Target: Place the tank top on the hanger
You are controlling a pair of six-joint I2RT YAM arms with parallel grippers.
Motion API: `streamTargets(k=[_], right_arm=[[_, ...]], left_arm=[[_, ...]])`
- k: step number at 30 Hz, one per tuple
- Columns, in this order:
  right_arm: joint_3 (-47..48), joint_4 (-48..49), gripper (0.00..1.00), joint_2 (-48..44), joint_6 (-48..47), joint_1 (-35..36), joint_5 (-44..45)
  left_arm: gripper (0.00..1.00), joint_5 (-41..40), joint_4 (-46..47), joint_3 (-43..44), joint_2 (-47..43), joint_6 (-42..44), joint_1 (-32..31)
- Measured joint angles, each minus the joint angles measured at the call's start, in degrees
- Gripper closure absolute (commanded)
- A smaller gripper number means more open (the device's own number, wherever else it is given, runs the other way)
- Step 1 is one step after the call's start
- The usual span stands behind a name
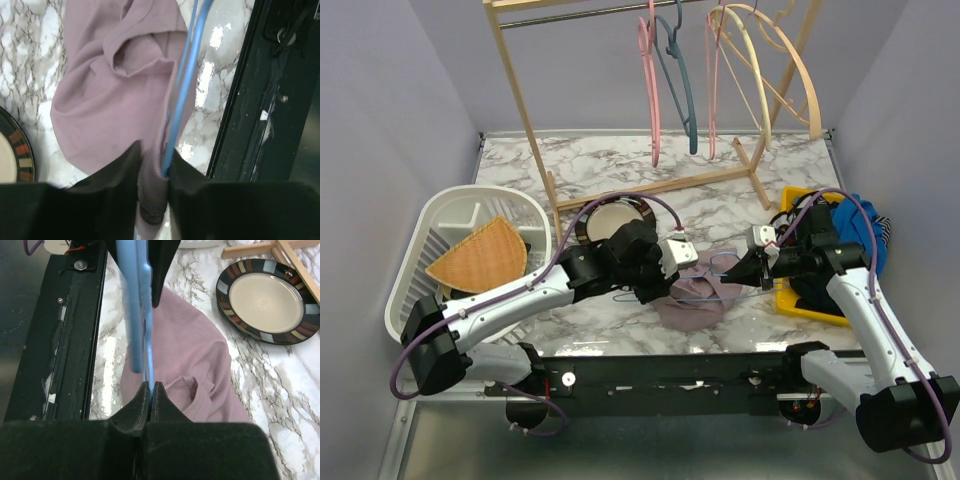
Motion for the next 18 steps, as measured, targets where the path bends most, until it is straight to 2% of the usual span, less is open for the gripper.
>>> streamTargets(k=[3,5,7,10,11,13,15,18], right_arm=[[0.0,0.1,0.99,0.3,0.4,0.0,0.4],[0.0,0.1,0.99,0.5,0.5,0.0,0.4],[0.0,0.1,0.99,0.7,0.8,0.0,0.4],[0.0,0.8,0.98,1.3,1.1,0.0,0.3],[0.0,0.9,0.93,1.6,1.3,0.0,0.3],[0.0,1.0,0.89,2.1,1.7,0.0,0.2],[0.0,1.3,0.78,2.6,2.9,0.0,0.1],[0.2,2.4,0.49,2.9,5.9,0.0,-0.2]], left_arm=[[0.75,-0.5,0.8,-2.5,-1.6,-0.5,0.0],[0.85,-0.8,1.8,-4.2,-3.1,-1.1,0.0],[1.00,-0.8,2.7,-5.3,-4.3,-1.9,0.0],[1.00,-0.2,4.5,-6.5,-5.3,-3.1,-0.4],[1.00,-0.1,4.9,-6.9,-5.6,-3.5,-0.6],[1.00,0.4,6.5,-8.3,-6.1,-5.2,-0.6],[1.00,0.8,8.1,-9.5,-6.4,-6.8,-0.6],[1.00,0.9,10.6,-11.6,-7.5,-10.6,-0.6]])
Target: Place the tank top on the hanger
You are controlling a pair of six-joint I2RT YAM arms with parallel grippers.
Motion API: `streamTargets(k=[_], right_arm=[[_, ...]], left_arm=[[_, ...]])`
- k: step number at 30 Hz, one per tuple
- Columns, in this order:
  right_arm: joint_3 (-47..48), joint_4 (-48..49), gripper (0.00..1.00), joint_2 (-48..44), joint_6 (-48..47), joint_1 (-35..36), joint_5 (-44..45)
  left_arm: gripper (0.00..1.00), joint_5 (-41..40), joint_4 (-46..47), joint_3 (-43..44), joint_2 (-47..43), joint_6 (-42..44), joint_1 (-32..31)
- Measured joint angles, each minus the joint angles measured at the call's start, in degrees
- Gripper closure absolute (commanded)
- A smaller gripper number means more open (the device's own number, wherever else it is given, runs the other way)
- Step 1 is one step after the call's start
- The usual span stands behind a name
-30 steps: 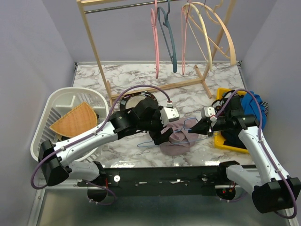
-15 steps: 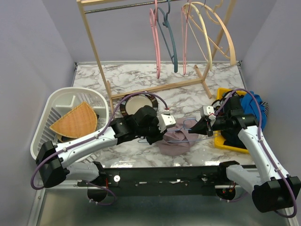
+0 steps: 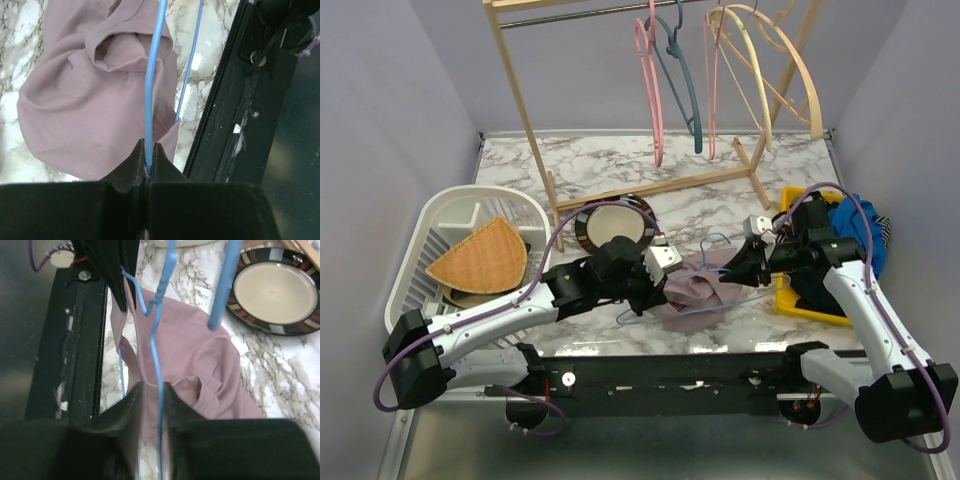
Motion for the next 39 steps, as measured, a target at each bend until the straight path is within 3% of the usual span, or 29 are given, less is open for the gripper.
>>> streamTargets(k=[3,5,9,17,28,31,34,39], right_arm=[[1.3,1.4,0.27,0.0,4.3,0.1,0.3],[2.9,2.3,0.21,0.0,7.6,0.2,1.6],[5.0,5.1,0.19,-1.2,13.6,0.2,6.0],[1.7,11.3,0.19,-8.9,22.3,-0.3,14.4],[-9.0,13.2,0.22,-4.3,20.3,4.1,18.4],[-10.5,19.0,0.25,-2.8,23.1,9.7,23.1],[-12.2,25.0,0.35,0.5,27.9,14.5,29.7],[-13.6,32.6,0.43,3.7,34.8,16.8,40.3]], left_arm=[[1.00,-1.2,1.9,-2.5,-2.4,-4.3,0.0],[1.00,-2.8,2.8,-4.7,-5.6,-7.8,0.0],[1.00,-7.0,2.9,-8.5,-12.7,-13.6,0.3],[1.00,-13.7,1.5,-13.4,-20.4,-21.7,0.4],[1.00,-16.8,2.4,-14.8,-19.8,-27.0,0.4],[1.00,-17.0,2.7,-14.9,-19.8,-27.5,0.4],[1.00,-17.2,3.0,-15.4,-20.1,-28.1,0.4],[1.00,-18.1,3.0,-16.5,-22.3,-28.7,0.4]])
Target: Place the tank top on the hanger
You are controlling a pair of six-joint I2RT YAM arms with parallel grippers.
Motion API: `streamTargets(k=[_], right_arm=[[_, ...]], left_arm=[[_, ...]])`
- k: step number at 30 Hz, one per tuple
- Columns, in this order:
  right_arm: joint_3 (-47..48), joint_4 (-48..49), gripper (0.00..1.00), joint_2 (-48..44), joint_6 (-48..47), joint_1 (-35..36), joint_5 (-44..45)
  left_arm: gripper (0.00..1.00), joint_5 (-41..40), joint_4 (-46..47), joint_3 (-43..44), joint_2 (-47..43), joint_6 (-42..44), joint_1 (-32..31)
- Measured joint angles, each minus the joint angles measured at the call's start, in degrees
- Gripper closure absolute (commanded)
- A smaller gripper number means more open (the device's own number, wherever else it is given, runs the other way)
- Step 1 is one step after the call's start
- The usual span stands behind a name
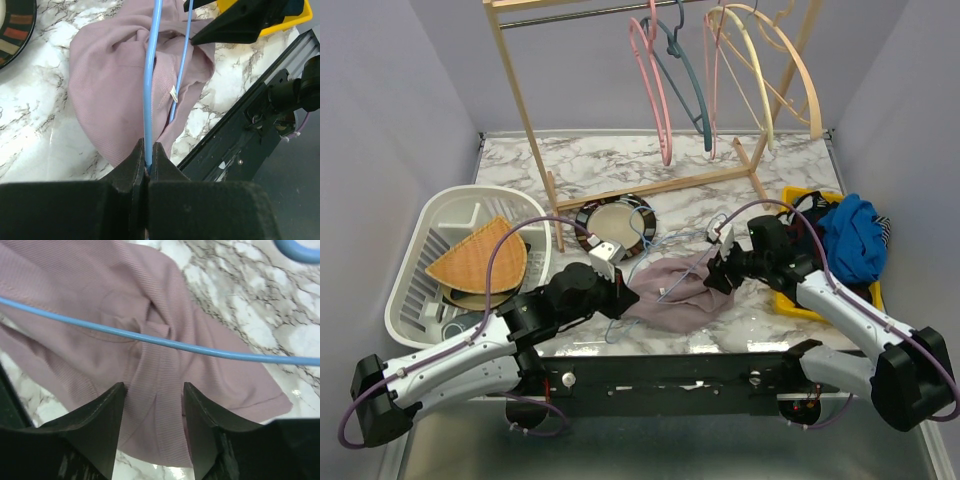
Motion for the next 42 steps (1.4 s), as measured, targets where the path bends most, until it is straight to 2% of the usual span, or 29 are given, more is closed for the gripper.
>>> streamTargets(k=[2,6,8,10,11,13,20,27,33,42], right_arm=[[-0.6,1.9,0.43,-0.1,1.4,0.1,2.5],[-1.1,4.0,0.56,0.6,2.4,0.2,6.0],[-1.1,4.5,0.68,1.9,2.8,0.3,7.1],[-1.1,4.5,0.75,2.9,2.7,0.4,7.6],[-1.1,4.5,0.87,3.3,2.9,0.4,7.9],[-1.1,4.5,0.99,3.6,3.4,0.4,8.5],[-0.7,4.0,0.99,1.0,5.4,-0.5,11.8],[1.6,4.0,0.99,-5.7,9.0,-11.0,13.2],[3.1,4.0,0.99,-11.2,11.6,-17.4,12.9],[4.9,3.6,0.99,-11.8,13.6,-20.6,12.0]], left_arm=[[1.00,-0.3,0.0,-0.2,-0.7,-0.1,0.0],[1.00,-0.8,0.1,-0.6,-1.3,-0.4,0.0],[1.00,-1.0,0.5,-1.0,-1.4,-0.7,0.0],[1.00,-1.0,0.6,-1.2,-1.5,-0.8,0.0],[1.00,-1.0,0.6,-1.3,-1.6,-0.8,0.0],[1.00,-1.0,0.8,-1.4,-1.7,-0.8,0.0],[1.00,-0.5,1.1,-1.6,-4.0,0.4,0.0],[1.00,0.5,1.4,-1.9,-6.8,4.5,0.0],[1.00,2.8,1.2,0.5,-2.5,8.5,0.0],[1.00,4.8,-1.5,6.9,2.3,14.3,0.0]])
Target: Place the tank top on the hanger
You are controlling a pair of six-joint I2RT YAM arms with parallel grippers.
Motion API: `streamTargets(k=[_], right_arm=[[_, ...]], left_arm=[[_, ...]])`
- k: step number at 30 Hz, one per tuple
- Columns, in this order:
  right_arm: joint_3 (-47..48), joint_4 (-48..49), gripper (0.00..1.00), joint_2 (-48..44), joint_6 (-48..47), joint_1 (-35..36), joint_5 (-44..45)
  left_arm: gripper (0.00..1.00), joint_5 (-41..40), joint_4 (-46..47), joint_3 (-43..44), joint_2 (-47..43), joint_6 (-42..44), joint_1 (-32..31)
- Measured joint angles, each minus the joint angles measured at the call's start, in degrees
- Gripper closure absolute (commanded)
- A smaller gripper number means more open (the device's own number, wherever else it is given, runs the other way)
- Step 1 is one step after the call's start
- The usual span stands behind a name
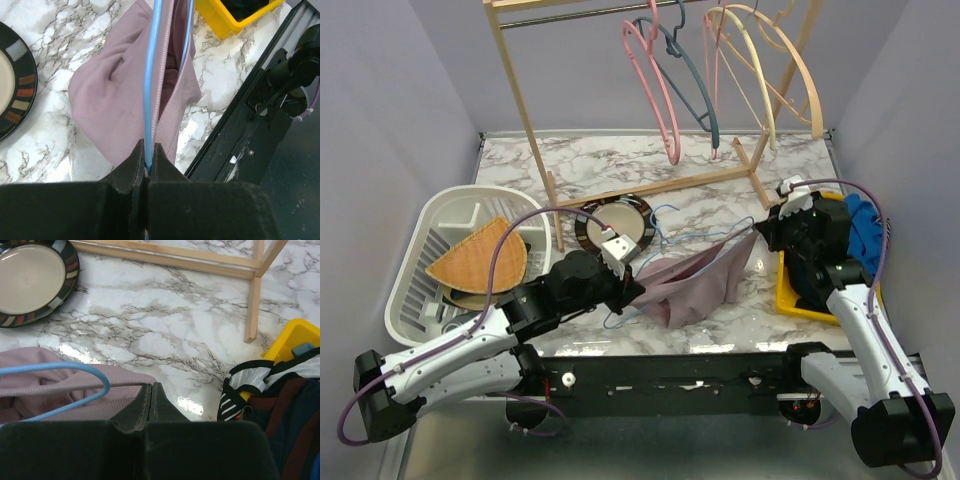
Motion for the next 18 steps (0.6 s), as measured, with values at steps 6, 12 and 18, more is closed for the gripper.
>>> streamTargets(k=[6,12,18], right_arm=[[2.6,-0.5,0.99,-1.2,0.2,-0.7,-0.1],[2.9,-1.8,0.99,-3.9,-1.0,-1.0,-1.0],[4.9,-9.5,0.90,-5.8,-11.0,-1.3,-11.6]], left_arm=[[1.00,-0.1,-3.4,3.1,4.5,2.3,0.0],[1.00,-0.7,-6.8,5.8,8.6,4.2,0.2],[1.00,0.4,-8.3,9.1,11.7,6.7,0.2]])
